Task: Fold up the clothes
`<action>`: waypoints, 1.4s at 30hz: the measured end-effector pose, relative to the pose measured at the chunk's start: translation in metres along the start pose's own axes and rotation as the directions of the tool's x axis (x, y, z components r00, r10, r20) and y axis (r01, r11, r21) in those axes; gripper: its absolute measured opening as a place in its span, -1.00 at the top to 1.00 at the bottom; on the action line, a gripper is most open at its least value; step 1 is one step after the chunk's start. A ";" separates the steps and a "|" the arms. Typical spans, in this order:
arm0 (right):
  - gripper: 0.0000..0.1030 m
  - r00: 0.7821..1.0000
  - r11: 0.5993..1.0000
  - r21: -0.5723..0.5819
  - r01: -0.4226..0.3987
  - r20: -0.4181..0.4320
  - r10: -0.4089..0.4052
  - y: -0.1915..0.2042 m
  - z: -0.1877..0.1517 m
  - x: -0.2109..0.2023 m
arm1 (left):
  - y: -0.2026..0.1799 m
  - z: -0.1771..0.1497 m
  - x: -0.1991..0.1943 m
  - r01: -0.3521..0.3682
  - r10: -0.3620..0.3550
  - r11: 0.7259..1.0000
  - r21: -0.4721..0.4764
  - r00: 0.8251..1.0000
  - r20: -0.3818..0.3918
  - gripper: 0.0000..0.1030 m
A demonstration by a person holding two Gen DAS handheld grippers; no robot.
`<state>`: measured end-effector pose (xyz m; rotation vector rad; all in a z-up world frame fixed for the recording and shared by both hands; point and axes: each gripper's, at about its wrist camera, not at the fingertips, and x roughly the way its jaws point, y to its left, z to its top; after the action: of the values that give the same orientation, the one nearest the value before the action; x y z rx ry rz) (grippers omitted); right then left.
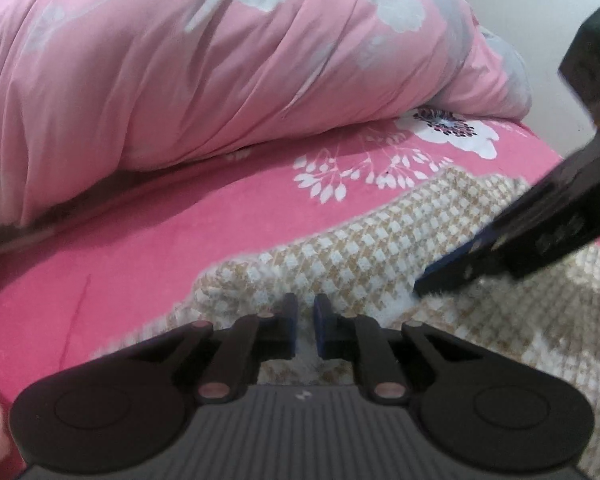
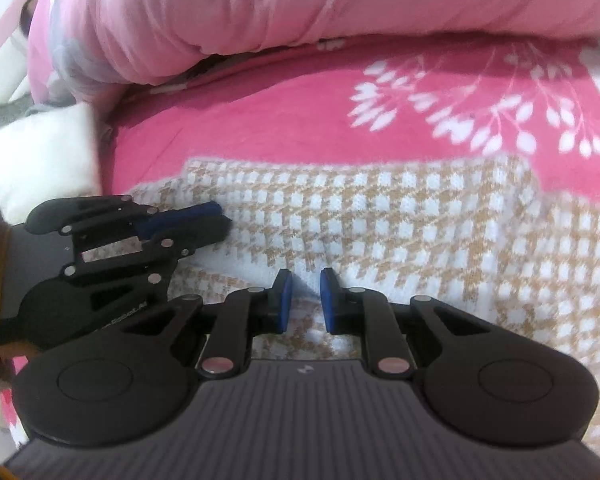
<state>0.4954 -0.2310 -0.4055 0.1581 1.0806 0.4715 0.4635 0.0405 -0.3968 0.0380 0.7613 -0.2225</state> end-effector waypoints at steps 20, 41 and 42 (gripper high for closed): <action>0.77 0.925 0.937 0.059 0.345 0.148 -0.350 -0.032 -0.008 -0.014 | -0.007 -0.005 -0.002 -0.025 0.024 0.999 0.044 1.000 0.011 0.78; 0.75 0.914 0.932 0.111 0.345 0.188 -0.360 -0.031 -0.020 -0.015 | 0.005 0.004 0.006 -0.205 0.206 0.979 -0.012 0.979 0.011 0.50; 0.75 0.915 0.933 0.110 0.344 0.186 -0.359 -0.032 -0.020 -0.015 | 0.006 0.003 0.007 -0.201 0.201 0.979 -0.015 0.979 0.009 0.50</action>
<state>0.4816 -0.2679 -0.4137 0.0730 0.9003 0.0860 0.4723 0.0444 -0.3996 0.1003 0.7428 -0.0246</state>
